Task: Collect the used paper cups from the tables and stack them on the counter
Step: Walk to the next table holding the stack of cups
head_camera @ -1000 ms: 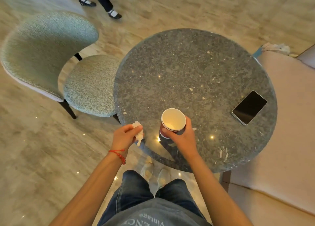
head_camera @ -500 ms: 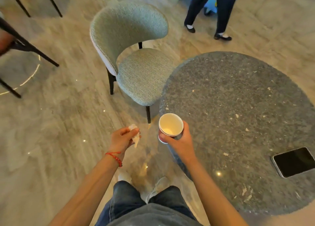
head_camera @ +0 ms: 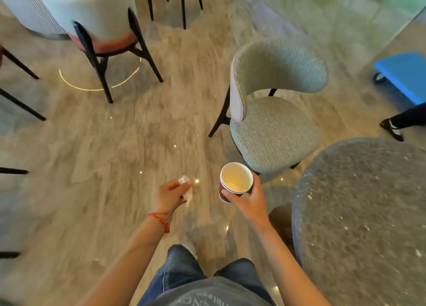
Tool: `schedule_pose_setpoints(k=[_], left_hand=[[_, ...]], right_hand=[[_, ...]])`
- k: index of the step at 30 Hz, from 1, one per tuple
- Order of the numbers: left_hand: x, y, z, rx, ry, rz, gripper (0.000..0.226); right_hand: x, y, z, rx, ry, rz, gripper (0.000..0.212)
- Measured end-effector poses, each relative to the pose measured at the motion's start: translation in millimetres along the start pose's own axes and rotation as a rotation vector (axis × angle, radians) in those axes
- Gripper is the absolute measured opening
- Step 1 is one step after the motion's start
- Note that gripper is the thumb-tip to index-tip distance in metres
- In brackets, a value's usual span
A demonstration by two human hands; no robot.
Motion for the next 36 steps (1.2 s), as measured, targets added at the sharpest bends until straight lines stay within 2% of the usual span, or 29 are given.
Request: schedule_pose_setpoints(k=[12,25,36], left_hand=[[60.0,95.9,-58.3,0.167,-0.011,0.164,0.010],[166.5,119.5,-180.6,0.335,-0.080,0.218,0.010],[258.3,134.1,-270.6,0.397,-0.093,0.277,0.009]], right_hand=[[-46.9,-114.3,-70.0,-0.187,0.035,0.018,0.063],[-110.3,-192.0,-243.8,-0.364,0.131,0.014,0.063],[-165.7,-257.6,-377.8,-0.490,0.137,0.058,0.060]])
Point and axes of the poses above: each hand's wrist, its own z-axis away from the middle knuckle, its own y-axis out of the back of the hand, x = y × z, the point moved 4 cm from there along -z, towards the middle knuckle, and after that the axes turned 2 degrees about -x, right-handed, at the moved point
